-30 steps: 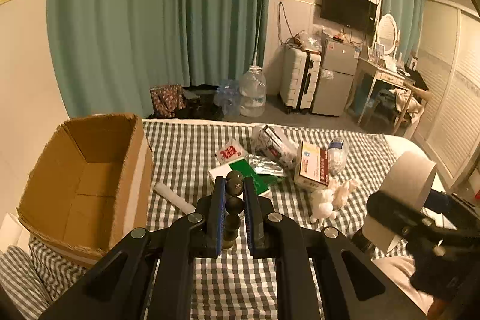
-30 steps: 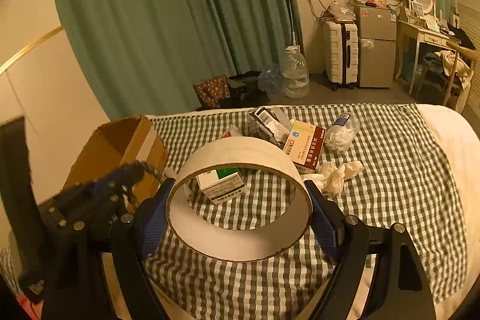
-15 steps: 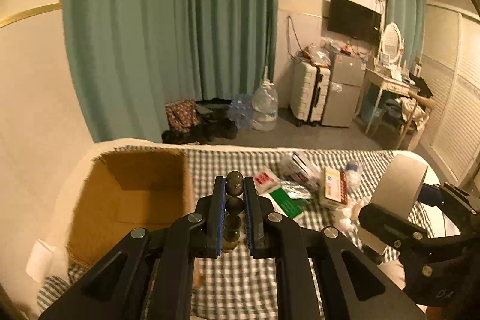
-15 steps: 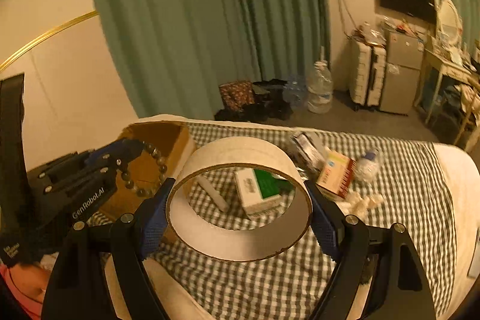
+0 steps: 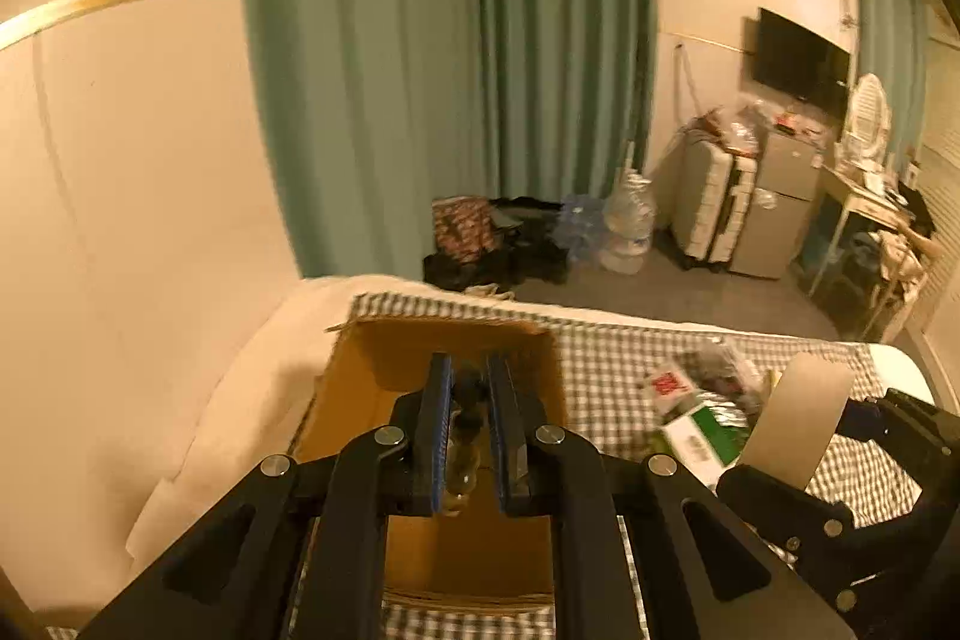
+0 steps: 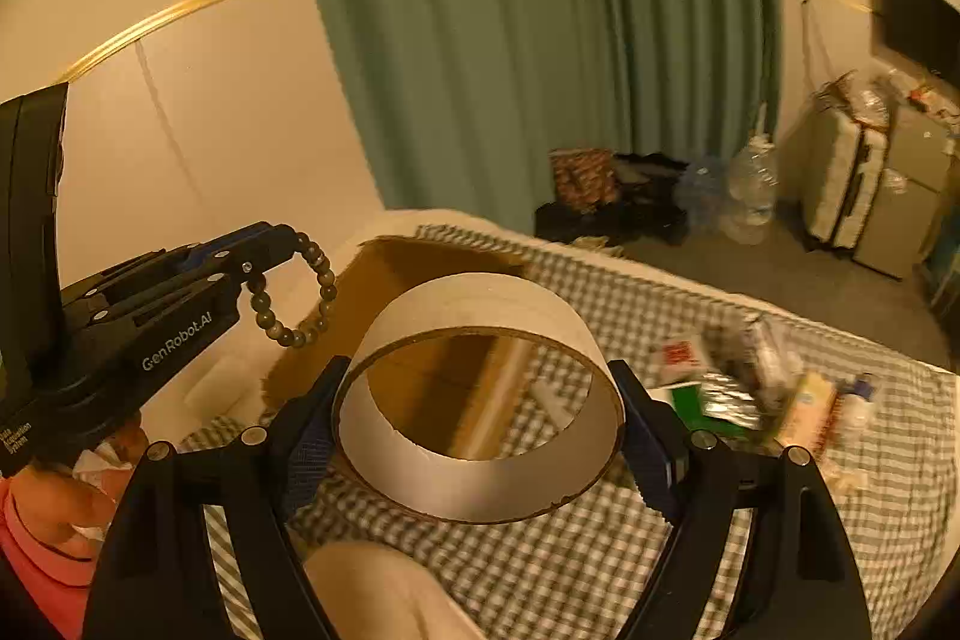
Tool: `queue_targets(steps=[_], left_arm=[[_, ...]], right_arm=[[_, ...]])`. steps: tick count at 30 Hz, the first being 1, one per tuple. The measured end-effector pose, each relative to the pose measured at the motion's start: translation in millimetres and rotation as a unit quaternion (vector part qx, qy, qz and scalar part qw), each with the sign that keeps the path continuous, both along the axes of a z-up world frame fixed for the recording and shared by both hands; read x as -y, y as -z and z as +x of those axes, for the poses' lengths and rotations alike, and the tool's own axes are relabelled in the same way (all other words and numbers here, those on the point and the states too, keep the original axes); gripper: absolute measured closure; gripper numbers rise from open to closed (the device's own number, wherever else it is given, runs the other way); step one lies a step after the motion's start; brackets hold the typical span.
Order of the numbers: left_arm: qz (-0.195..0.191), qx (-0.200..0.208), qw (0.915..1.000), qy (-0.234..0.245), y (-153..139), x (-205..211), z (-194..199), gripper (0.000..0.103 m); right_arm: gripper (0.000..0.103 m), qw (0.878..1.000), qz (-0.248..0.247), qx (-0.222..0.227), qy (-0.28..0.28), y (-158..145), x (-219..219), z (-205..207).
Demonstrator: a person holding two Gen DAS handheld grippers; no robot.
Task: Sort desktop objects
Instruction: 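Carry bracelet and tape roll over the cardboard box and open both grippers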
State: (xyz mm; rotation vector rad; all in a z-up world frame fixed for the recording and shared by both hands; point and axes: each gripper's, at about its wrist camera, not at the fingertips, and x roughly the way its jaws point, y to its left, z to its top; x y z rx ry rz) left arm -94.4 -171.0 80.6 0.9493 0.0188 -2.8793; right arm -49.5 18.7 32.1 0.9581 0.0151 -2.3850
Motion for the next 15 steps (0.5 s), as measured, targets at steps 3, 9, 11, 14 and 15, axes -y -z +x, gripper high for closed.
queue_targets(steps=[3, 9, 11, 14, 15], left_arm=[[0.001, 0.009, 0.9999, -0.012, 13.8, 17.6, -6.3, 0.092], [0.007, 0.035, 0.9989, -0.03, 43.6, 40.4, -23.0, 0.09], [0.003, 0.036, 0.9981, -0.049, 49.5, 50.3, -23.7, 0.061], [-0.015, 0.028, 0.9941, -0.104, 52.9, 68.8, -19.3, 0.006], [-0.017, 0.016, 0.9933, -0.113, 52.1, 73.4, -14.8, 0.006]], right_arm=[[0.021, 1.0, 0.002, 0.02, -0.019, 15.8, 27.4, -11.9], [0.021, 0.998, -0.007, 0.055, -0.035, 45.2, 62.7, -42.0], [0.02, 0.996, -0.017, 0.068, -0.045, 53.0, 72.2, -47.8], [0.011, 0.994, -0.012, 0.095, -0.048, 62.0, 83.2, -60.4], [0.007, 0.994, -0.013, 0.103, -0.044, 64.5, 85.4, -65.8]])
